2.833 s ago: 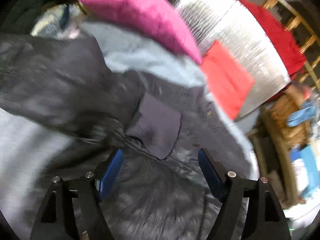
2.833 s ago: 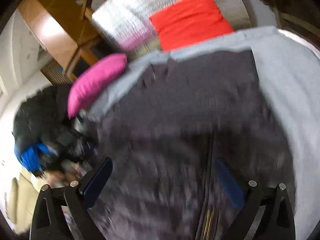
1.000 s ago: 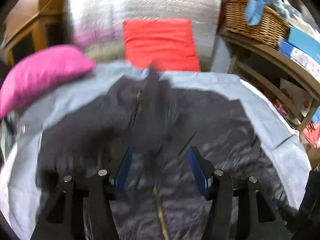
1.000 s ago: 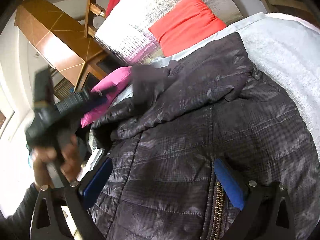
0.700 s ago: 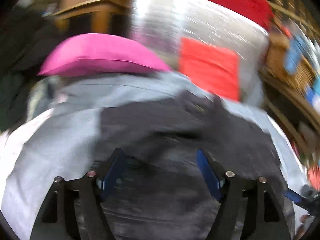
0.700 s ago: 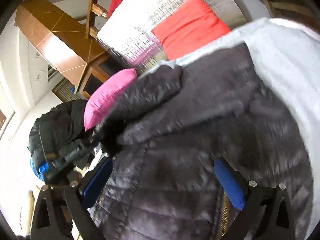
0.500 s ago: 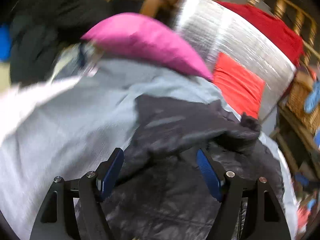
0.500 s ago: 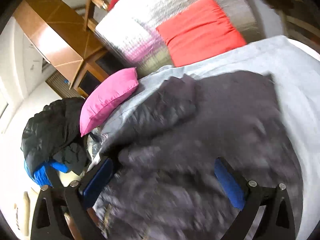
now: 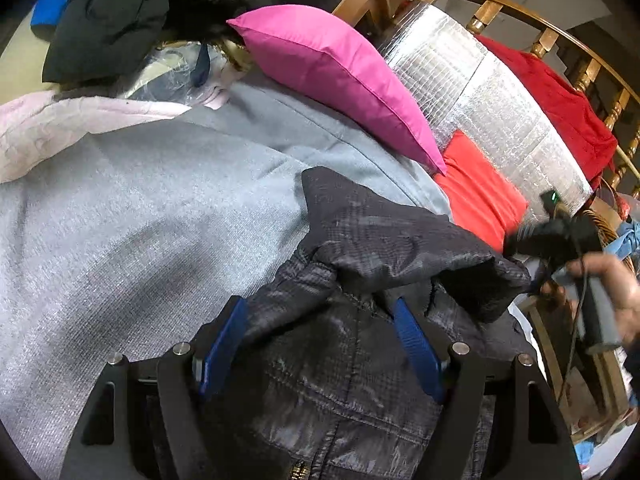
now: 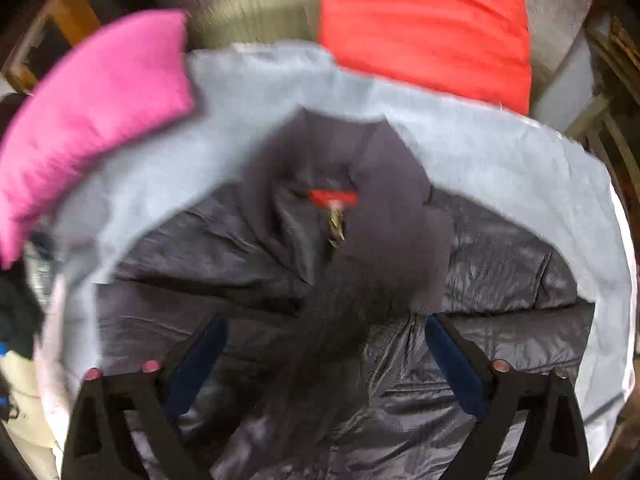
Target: Fold large clothes
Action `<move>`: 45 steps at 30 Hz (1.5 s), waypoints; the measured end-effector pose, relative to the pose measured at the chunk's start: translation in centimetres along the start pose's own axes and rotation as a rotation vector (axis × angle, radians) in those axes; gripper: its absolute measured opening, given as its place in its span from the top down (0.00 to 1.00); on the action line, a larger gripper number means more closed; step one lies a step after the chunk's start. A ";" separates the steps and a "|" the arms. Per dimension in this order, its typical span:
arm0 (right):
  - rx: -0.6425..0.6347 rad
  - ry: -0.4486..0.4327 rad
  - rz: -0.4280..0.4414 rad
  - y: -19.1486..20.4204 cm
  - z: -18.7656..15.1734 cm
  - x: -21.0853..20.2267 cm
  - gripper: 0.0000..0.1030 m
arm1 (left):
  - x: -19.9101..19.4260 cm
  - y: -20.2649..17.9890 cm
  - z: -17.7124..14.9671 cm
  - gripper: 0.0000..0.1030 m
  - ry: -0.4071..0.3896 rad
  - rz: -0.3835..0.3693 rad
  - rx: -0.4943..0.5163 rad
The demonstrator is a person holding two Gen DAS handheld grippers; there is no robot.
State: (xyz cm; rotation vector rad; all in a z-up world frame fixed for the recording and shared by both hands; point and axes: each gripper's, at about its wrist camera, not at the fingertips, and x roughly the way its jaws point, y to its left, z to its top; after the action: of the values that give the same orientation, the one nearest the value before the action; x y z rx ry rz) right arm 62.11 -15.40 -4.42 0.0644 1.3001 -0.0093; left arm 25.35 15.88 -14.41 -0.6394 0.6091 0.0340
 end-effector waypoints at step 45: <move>0.269 -0.391 0.384 -16.0 -17.8 0.1 0.43 | 1.1 -2.8 1.7 0.26 0.201 -0.214 -0.106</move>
State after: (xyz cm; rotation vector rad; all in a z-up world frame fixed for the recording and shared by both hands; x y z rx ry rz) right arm 44.33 -30.39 -9.87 0.5167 0.8732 0.1260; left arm 27.76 14.39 -12.41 -0.8146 0.7331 -0.2011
